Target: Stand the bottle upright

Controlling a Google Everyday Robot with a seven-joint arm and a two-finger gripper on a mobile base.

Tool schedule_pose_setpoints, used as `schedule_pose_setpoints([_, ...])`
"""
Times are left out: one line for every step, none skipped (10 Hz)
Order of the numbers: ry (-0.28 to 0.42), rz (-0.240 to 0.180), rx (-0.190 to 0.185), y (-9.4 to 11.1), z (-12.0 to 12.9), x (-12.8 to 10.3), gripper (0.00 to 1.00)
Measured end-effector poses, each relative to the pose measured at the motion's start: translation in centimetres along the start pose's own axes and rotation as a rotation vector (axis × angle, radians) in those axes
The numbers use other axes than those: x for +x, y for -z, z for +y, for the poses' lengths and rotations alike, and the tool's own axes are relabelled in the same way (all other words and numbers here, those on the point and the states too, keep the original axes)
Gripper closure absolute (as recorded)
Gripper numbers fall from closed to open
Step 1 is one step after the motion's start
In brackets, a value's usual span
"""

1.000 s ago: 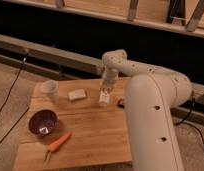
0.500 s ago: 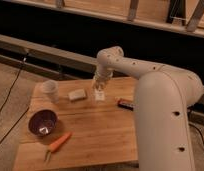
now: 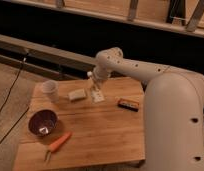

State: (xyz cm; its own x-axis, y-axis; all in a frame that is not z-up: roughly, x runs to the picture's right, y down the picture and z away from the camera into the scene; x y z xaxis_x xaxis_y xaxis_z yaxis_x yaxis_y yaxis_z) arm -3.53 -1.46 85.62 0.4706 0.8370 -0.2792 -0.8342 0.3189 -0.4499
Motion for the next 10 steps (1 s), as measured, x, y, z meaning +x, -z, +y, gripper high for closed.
schedule_pose_setpoints([0.084,-0.016,0.001,0.3,1.3,-0.6,1.0])
schedule_pose_setpoints([0.17,-0.042,-0.008,0.5,2.9,-1.4,1.0])
schedule_pose_setpoints([0.255,-0.073,-0.018,0.7,4.1,-2.1,1.0])
schedule_pose_setpoints([0.328,-0.111,-0.034,0.8,5.3,-2.6,1.0])
schedule_pose_setpoints([0.384,-0.145,-0.048,0.9,6.0,-2.8,1.0])
schedule_pose_setpoints([0.421,-0.171,-0.061,0.9,6.4,-2.7,1.0])
schedule_pose_setpoints([0.486,-0.229,-0.098,0.7,6.9,-2.3,1.0])
schedule_pose_setpoints([0.512,-0.256,-0.12,0.5,6.9,-2.0,1.0])
schedule_pose_setpoints([0.546,-0.297,-0.161,0.1,7.0,-1.4,1.0])
schedule_pose_setpoints([0.569,-0.325,-0.196,-0.4,6.9,-0.9,1.0])
